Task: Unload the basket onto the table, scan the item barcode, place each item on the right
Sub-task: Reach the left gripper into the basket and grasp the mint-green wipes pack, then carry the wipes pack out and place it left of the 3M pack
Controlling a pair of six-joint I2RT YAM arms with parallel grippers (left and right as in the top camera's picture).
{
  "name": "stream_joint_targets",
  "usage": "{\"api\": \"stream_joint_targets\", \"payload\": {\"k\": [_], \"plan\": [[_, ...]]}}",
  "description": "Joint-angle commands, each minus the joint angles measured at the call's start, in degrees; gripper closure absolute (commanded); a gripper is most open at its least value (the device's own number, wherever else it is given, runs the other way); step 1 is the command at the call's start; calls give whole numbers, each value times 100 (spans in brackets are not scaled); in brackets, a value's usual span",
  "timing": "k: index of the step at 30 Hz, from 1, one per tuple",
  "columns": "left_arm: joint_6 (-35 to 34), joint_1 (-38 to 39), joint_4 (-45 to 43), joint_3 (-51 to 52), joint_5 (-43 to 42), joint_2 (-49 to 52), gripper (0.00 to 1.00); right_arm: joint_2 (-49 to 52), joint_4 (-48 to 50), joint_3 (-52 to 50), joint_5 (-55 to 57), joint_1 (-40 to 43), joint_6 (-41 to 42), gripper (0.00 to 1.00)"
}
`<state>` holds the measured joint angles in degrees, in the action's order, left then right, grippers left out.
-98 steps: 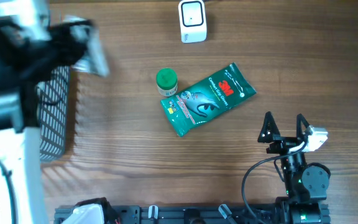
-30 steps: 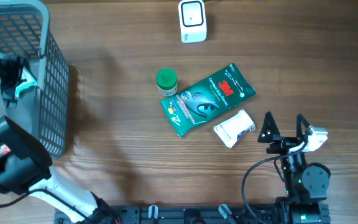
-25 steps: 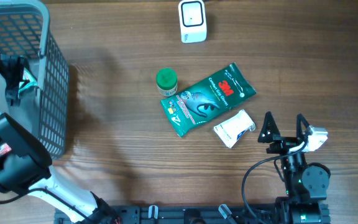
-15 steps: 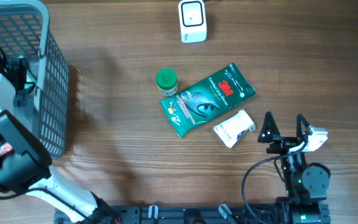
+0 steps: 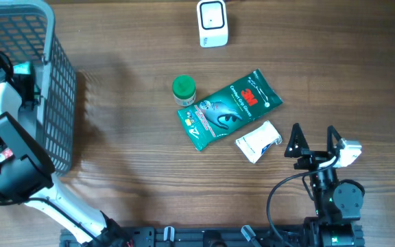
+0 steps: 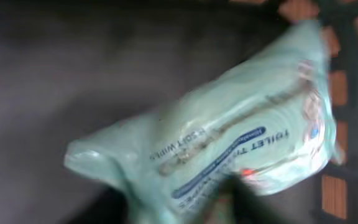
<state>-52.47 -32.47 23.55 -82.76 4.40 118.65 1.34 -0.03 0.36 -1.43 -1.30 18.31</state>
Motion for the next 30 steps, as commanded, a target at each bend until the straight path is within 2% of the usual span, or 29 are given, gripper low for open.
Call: {"api": "stream_joint_targets", "payload": {"k": [1,3,7,17,19,22,24,26,27,30], "plan": [[446,-2,133,90,-643,245,96,4,17,-7,-48,20,-11,1],[789,-13,260,90,-782,153,96,4,17,-7,-48,20,-13,0],[879,-101,514,90,-782,-372,96,4,17,-7,-48,20,-11,0],[870,-444,1032,90,-804,-3501,96,4,17,-7,-48,20,-11,0],[855,-439,1169,90,-1294,-4140,96,4,17,-7,-48,20,-11,0],[1029,-343,1189,90,-3399,-4806,96,4,17,-7,-48,20,-11,0],[1679,-28,1191,90,-4747,-5005,96,4,17,-7,-48,20,-11,0],[2750,538,1276,90,-5786,-5040,96,4,17,-7,-48,20,-11,0],[3585,938,1469,92,-6146,-5029,96,4,17,-7,-48,20,-11,0],[5416,1996,2345,118,-5976,-4931,96,4,17,-7,-48,20,-9,0]]}}
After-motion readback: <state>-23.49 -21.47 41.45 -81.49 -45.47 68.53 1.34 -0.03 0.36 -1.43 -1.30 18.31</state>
